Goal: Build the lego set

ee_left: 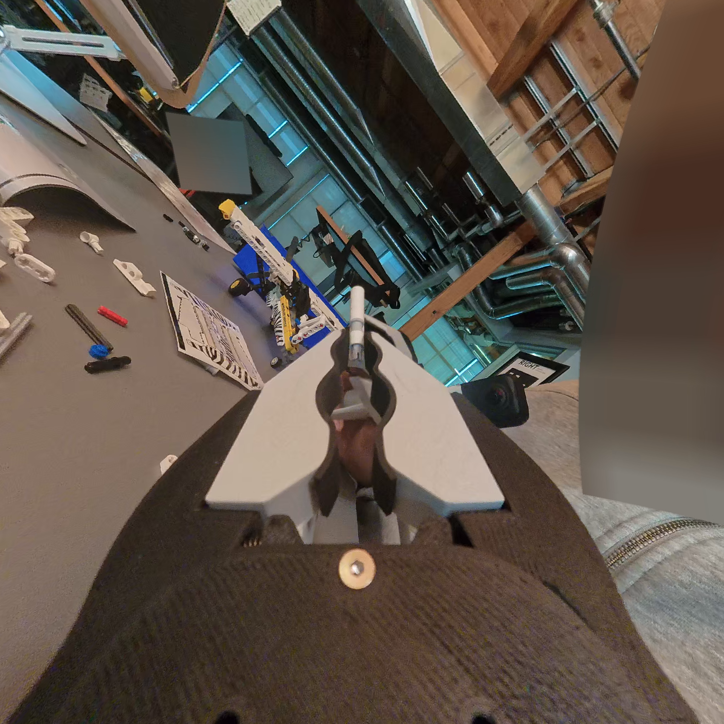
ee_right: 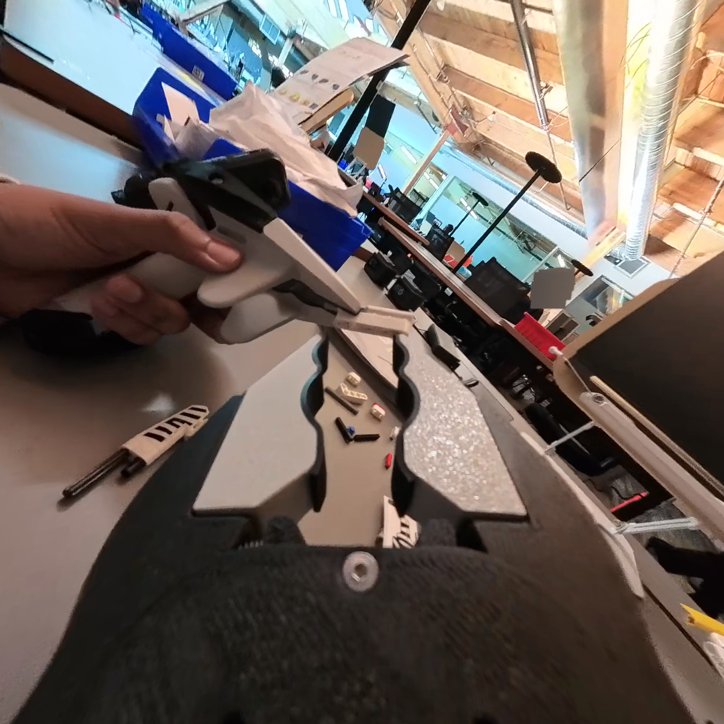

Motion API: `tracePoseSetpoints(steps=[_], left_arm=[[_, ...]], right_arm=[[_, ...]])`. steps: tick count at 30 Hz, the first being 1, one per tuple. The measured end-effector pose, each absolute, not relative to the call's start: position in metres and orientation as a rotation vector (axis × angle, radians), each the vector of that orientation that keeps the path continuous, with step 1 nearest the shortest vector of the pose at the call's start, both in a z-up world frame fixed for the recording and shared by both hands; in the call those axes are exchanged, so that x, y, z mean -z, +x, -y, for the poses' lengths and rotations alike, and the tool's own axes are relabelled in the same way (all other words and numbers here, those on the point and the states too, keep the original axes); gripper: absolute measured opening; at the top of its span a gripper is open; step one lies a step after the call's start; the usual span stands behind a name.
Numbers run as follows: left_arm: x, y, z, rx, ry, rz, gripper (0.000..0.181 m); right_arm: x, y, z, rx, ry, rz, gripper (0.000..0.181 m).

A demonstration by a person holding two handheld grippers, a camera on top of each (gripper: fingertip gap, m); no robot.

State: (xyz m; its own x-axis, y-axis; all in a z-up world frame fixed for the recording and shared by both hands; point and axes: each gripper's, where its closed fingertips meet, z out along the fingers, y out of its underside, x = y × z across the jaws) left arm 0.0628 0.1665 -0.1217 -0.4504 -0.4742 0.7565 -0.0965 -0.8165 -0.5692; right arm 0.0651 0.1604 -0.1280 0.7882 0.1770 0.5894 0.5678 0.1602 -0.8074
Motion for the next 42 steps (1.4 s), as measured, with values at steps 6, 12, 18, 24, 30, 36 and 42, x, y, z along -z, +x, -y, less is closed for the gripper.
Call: tracePoseSetpoints(steps=[6, 12, 18, 24, 30, 36, 42], left_arm=[[0.122, 0.064, -0.165, 2.35, -1.497, -0.83, 0.005], [0.125, 0.065, -0.16, 2.336, -1.507, -0.872, 0.006], [0.125, 0.066, -0.159, 2.332, -1.507, -0.888, 0.006], [0.125, 0.066, -0.16, 2.333, -1.507, -0.879, 0.005], [0.126, 0.067, -0.158, 2.318, -1.514, -0.899, 0.006], [0.127, 0.067, -0.157, 2.315, -1.516, -0.91, 0.006], [0.127, 0.067, -0.157, 2.317, -1.515, -0.912, 0.006]], right_arm=[[0.13, 0.065, -0.162, 0.306, -1.426, 0.653, 0.035], [0.129, 0.067, -0.162, 0.31, -1.424, 0.642, 0.035], [0.126, 0.07, -0.162, 0.298, -1.422, 0.617, 0.034], [0.123, 0.07, -0.161, 0.31, -1.406, 0.615, 0.037], [0.121, 0.071, -0.161, 0.309, -1.399, 0.606, 0.043], [0.121, 0.07, -0.16, 0.306, -1.398, 0.61, 0.043], [0.122, 0.07, -0.16, 0.308, -1.401, 0.615, 0.039]])
